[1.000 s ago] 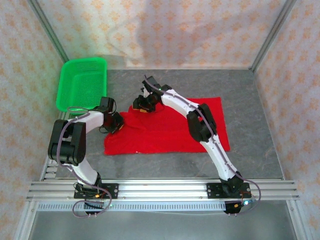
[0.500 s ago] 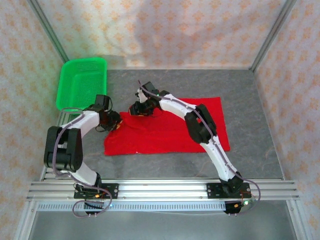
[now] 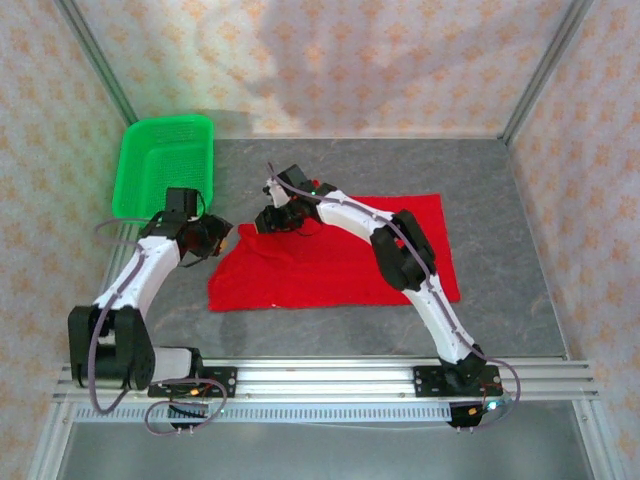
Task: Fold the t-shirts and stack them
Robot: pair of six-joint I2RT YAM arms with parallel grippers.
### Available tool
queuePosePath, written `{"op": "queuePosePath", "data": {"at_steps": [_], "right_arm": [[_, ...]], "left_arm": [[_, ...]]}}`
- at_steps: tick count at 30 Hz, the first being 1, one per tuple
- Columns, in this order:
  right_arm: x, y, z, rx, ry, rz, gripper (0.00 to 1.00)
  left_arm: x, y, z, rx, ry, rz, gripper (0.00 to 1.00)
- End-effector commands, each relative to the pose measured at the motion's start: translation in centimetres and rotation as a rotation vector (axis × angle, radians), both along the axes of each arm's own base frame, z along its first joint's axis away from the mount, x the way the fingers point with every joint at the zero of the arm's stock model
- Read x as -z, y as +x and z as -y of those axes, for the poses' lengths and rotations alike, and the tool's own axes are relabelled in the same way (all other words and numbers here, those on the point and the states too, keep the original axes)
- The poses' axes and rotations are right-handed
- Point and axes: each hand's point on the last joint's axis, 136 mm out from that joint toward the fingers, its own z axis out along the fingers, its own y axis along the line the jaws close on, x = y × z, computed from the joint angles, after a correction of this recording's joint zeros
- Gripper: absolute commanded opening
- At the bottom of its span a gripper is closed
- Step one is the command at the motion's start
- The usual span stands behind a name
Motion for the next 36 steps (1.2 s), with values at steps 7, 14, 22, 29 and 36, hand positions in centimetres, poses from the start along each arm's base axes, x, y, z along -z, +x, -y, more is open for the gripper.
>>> {"op": "queuePosePath", "data": {"at_steps": [7,14,22,29,36], "right_arm": [[-0.2,0.9,0.8,0.019,-0.077,0.091,0.29],[-0.3,1.9,1.0,0.077,-0.086,0.102,0.05],[-0.7,2.1,0.9,0.097,-0.055,0.076,0.0],[-1.3,5.8,3.1,0.308,0.061,-0.045,0.0],[-0.2,8.2,5.0,0.446,0.121,-0.178,0.0]], "left_arm": [[5.3,-5.1,0.8,0.051,0.037,-0.166,0.19],[7.6,-4.4,1.9,0.099,0.077,-0.206,0.17],[10.8,-5.9,1.0,0.062,0.106,-0.278,0.15],[12.3,-7.1,0.0,0.054,0.128,-0.334,0.14],[13.2,-7.9,-0.6,0.047,0.14,-0.364,0.14]]}}
